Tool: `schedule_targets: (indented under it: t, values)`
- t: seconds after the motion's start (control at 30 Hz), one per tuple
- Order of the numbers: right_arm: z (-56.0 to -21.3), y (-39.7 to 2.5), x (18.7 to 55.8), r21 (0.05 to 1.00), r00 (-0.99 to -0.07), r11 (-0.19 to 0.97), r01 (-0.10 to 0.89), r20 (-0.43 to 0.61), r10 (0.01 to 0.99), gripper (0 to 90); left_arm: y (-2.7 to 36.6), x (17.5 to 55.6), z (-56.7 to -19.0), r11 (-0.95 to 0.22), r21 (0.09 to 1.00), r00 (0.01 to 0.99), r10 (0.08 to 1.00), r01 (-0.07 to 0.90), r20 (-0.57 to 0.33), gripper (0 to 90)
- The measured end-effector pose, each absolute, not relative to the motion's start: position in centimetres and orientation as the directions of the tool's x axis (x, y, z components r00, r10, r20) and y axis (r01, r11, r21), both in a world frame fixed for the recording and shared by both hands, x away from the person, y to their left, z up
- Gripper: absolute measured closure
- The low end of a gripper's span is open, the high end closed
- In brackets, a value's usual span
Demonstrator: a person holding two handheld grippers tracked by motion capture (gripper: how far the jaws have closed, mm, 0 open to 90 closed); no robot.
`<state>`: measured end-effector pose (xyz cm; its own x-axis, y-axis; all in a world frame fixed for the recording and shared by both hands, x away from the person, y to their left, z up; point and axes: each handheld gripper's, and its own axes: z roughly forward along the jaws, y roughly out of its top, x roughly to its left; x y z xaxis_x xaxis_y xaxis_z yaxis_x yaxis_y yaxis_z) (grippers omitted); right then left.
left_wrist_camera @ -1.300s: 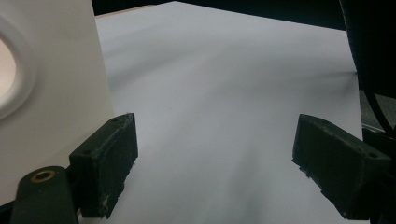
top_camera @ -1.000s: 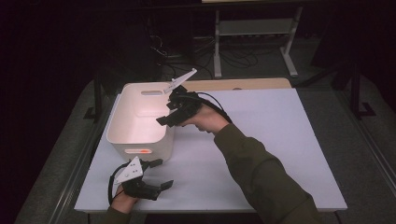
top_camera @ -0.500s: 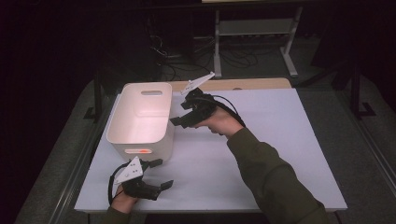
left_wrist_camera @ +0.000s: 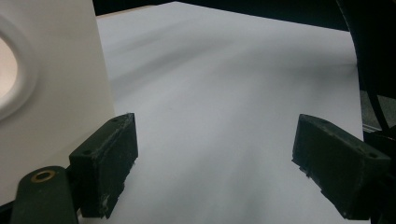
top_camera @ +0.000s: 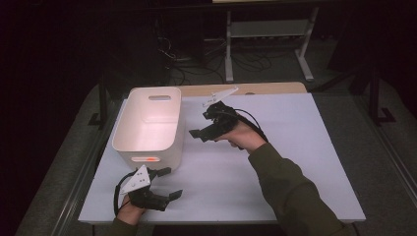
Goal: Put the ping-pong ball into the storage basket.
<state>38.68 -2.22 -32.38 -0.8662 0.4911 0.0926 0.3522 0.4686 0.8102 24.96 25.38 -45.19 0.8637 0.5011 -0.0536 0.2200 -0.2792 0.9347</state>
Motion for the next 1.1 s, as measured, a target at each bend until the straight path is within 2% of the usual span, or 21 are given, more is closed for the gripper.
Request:
schedule_targets:
  t: [0.4,0.73,1.1]
  values:
    - [-34.6,-4.3,38.0,0.815,-0.830,0.441,0.376,0.084,0.552,11.8,25.4,25.0,-45.2,-0.281,0.934,0.863,0.502,0.221,-0.054,14.0]
    - [-36.4,-5.8,37.3,0.812,-0.803,0.442,0.382,0.055,0.593,0.9,25.4,25.0,-45.2,-0.278,0.934,0.862,0.504,0.224,-0.057,14.0]
    - [-38.3,-7.4,36.3,0.812,-0.777,0.426,0.399,0.052,0.628,0.4,25.4,25.0,-45.2,-0.280,0.933,0.862,0.504,0.225,-0.057,14.0]
